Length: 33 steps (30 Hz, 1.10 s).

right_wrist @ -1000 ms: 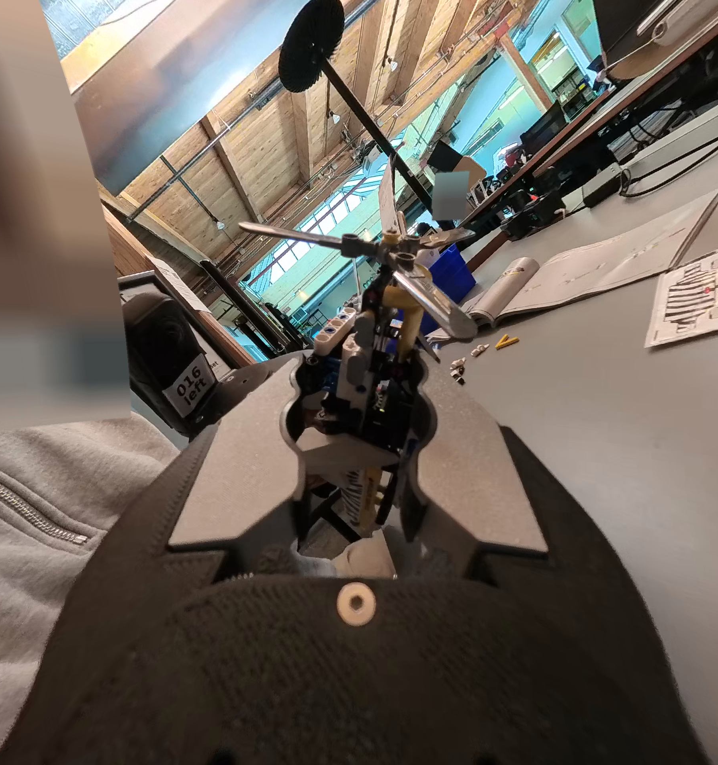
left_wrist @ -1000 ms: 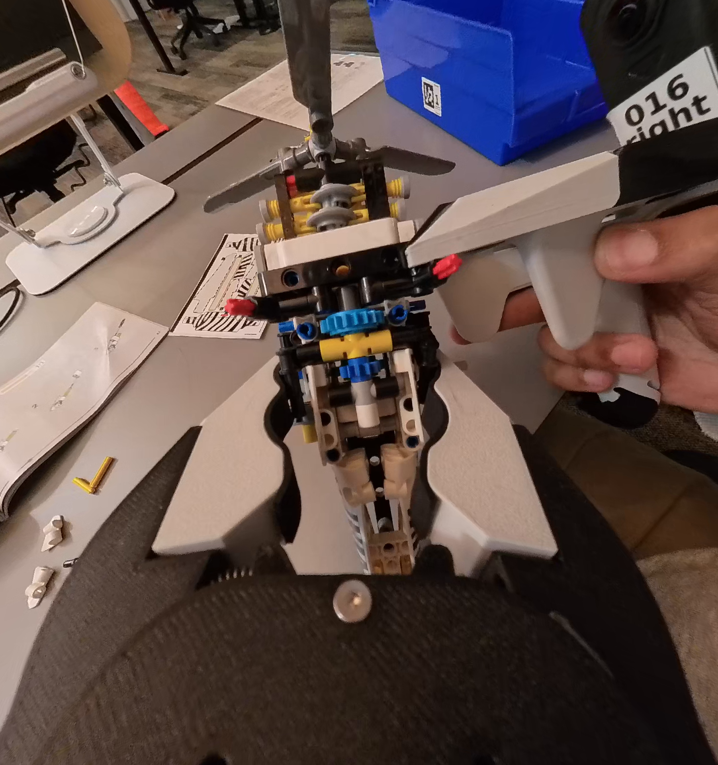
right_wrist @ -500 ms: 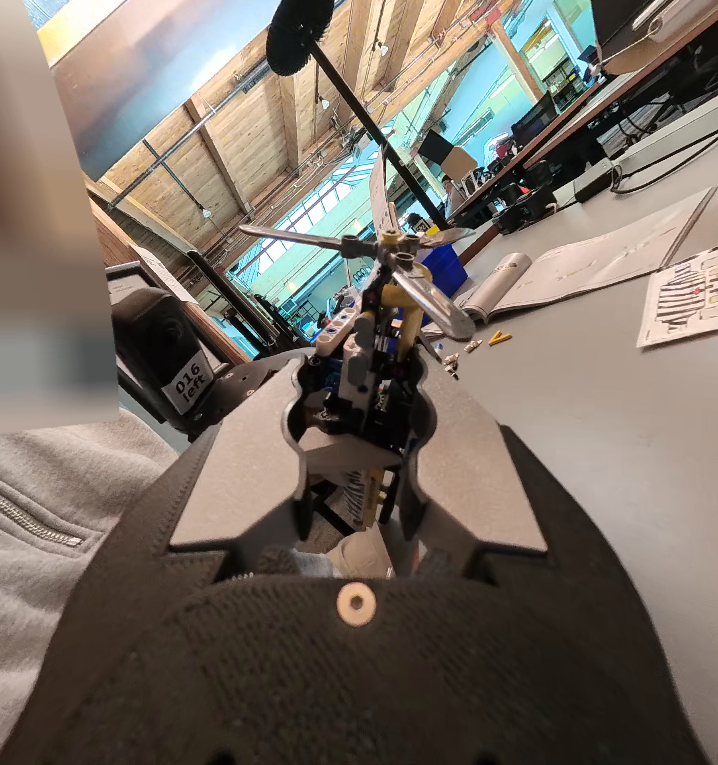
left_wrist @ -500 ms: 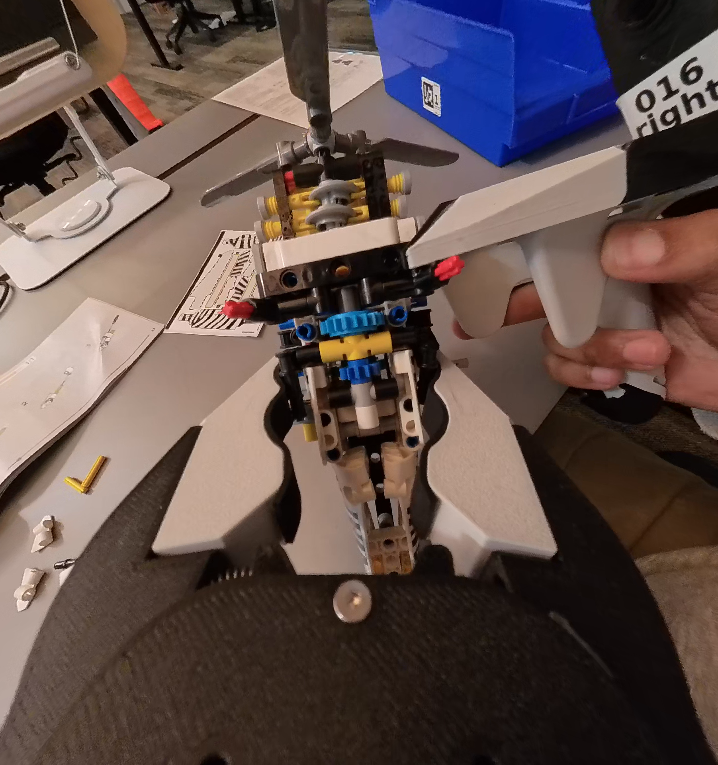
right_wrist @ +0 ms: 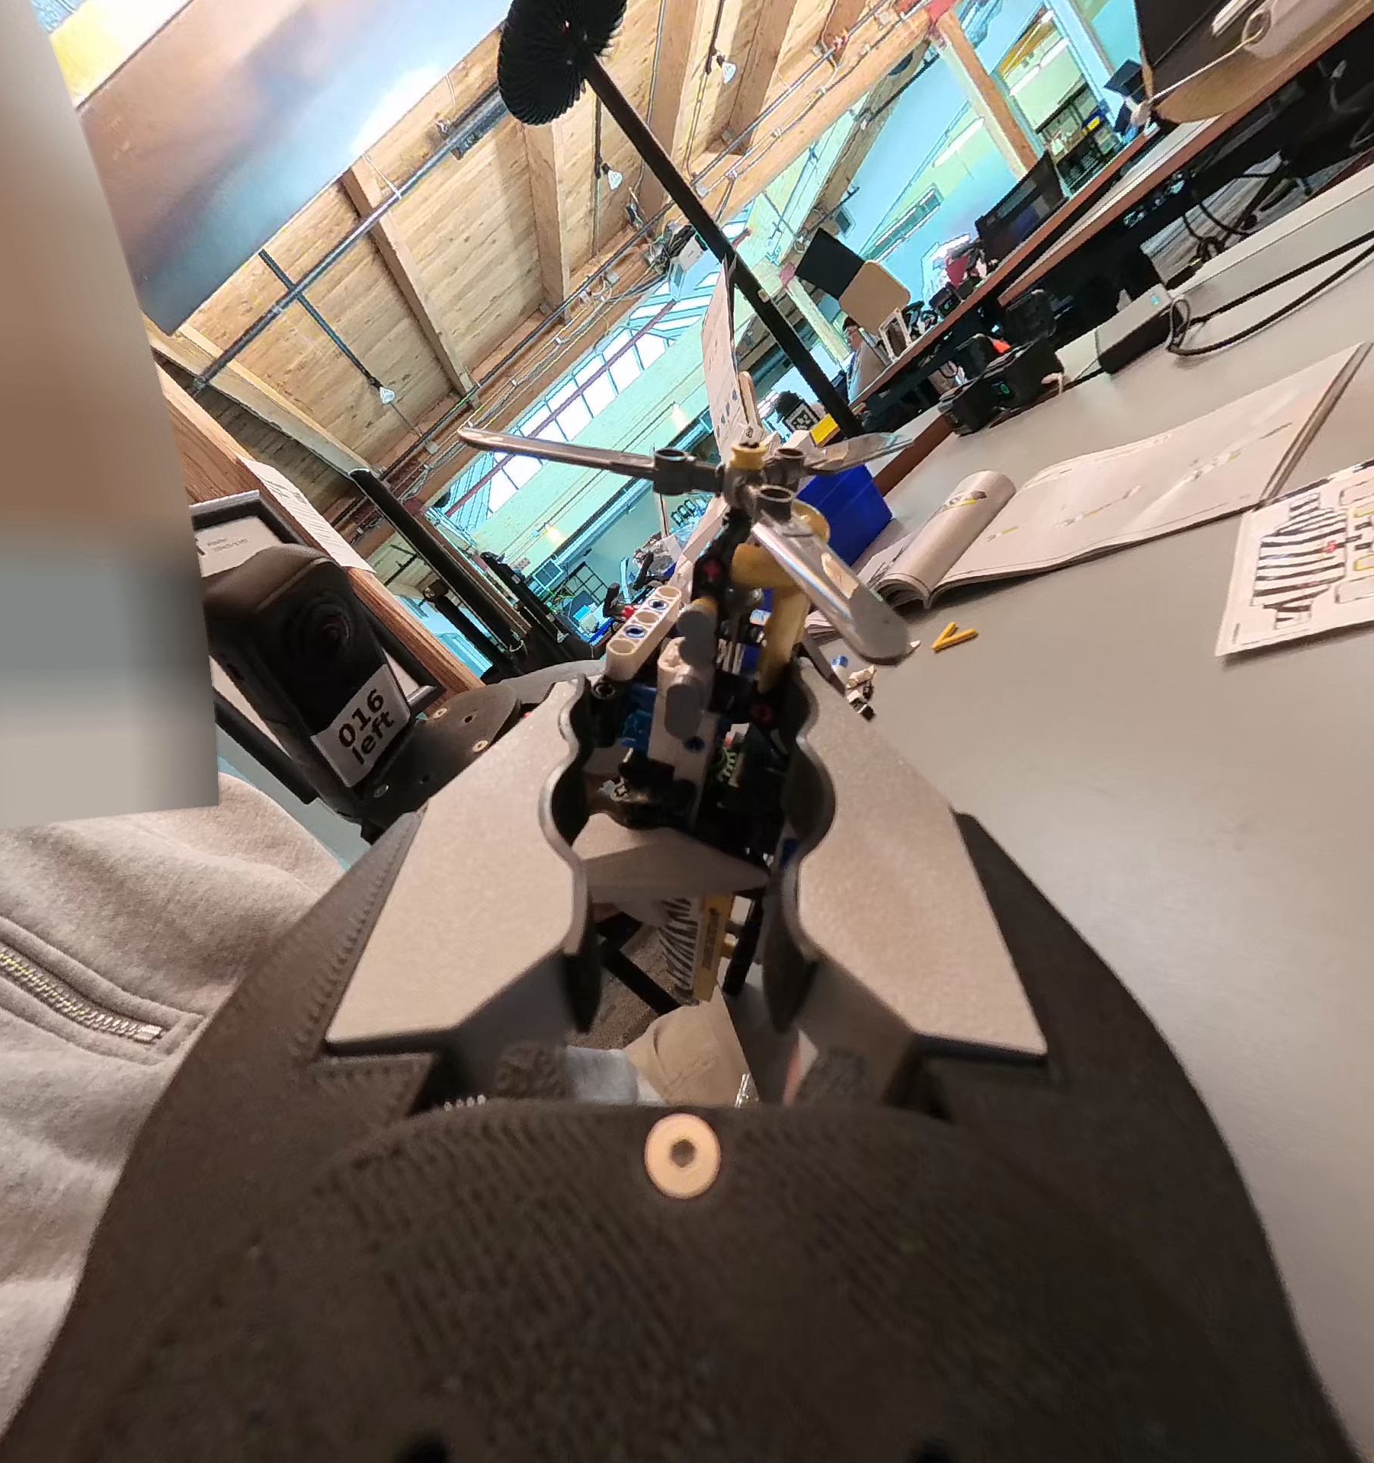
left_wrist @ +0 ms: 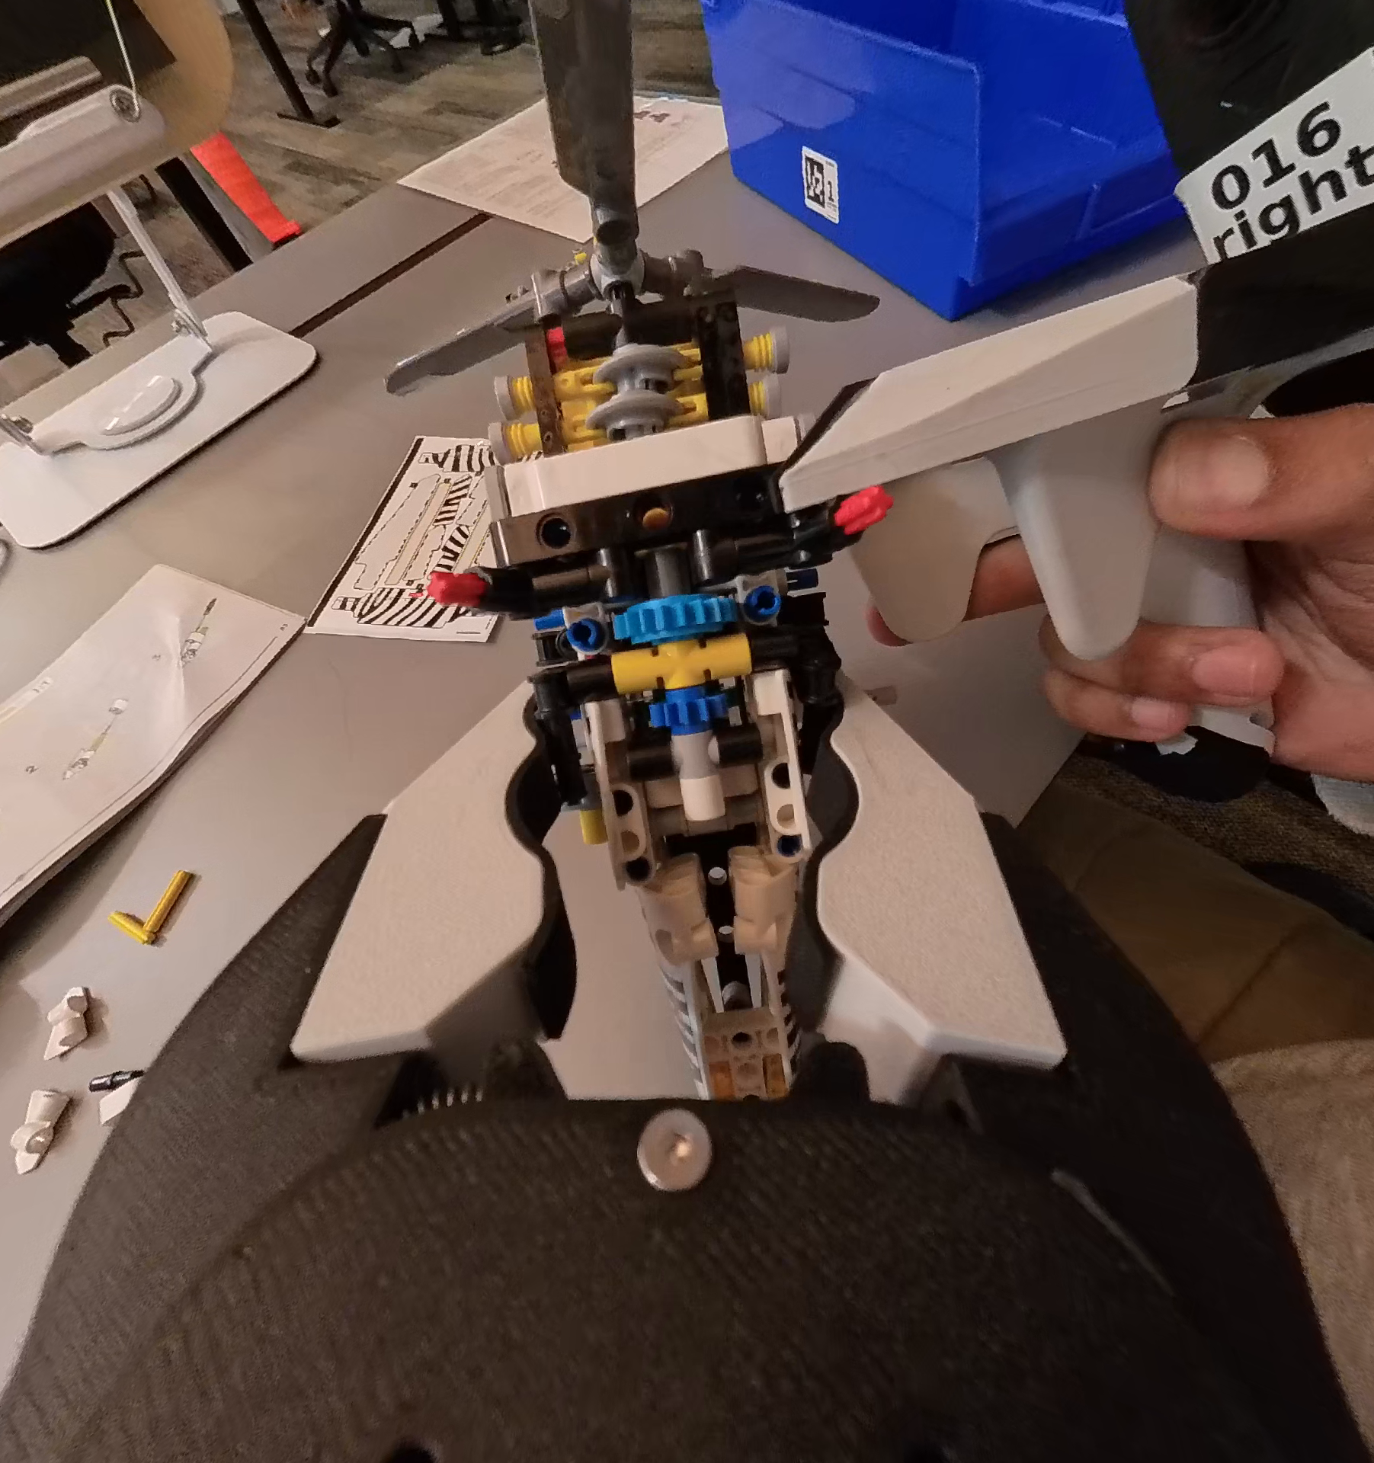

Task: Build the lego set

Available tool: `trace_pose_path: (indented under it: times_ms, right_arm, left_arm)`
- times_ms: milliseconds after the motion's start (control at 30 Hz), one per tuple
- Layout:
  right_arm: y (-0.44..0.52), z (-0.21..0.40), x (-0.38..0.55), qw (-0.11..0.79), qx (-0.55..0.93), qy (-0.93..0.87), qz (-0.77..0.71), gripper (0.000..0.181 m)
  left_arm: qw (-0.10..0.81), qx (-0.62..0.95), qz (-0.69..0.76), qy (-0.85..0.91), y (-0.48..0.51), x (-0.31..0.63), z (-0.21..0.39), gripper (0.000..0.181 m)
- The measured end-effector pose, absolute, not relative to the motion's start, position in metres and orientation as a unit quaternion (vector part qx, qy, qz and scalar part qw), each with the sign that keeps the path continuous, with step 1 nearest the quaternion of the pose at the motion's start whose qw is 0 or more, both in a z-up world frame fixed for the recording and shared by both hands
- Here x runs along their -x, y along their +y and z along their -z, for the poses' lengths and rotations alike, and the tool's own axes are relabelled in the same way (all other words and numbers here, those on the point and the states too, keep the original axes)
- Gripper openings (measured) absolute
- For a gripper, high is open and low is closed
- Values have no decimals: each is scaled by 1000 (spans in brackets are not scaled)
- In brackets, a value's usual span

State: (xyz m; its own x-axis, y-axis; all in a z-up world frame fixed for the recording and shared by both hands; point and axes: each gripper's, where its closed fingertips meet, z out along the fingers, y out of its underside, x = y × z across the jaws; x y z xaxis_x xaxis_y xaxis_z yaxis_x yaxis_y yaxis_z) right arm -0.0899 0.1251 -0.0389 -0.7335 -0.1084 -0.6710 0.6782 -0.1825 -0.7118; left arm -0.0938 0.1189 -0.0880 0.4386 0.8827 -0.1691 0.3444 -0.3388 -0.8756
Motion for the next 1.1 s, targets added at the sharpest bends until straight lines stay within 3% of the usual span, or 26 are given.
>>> trace_pose_path:
  times_ms: [267,433,633,800,933,1100]
  right_arm:
    - [120,40,93,252,-250,585,730,47]
    - [112,28,93,241,-253,577,738,52]
    - [109,13,97,227,-243,561,758,61]
    - [101,12,94,189,-238,580,755,64]
    - [100,2,90,162,-224,591,758,64]
    - [107,-3,94,193,-228,564,770,66]
  left_arm:
    - [412,742,-322,-420,118,95,89,61]
    - [467,715,-286,-435,115,95,82,61]
    - [571,639,-188,-480,98,96,67,61]
    - [730,505,13,-460,92,86,32,60]
    - [767,481,69,-420,91,77,17,60]
    - [796,460,133,-369,100,64,-3,60]
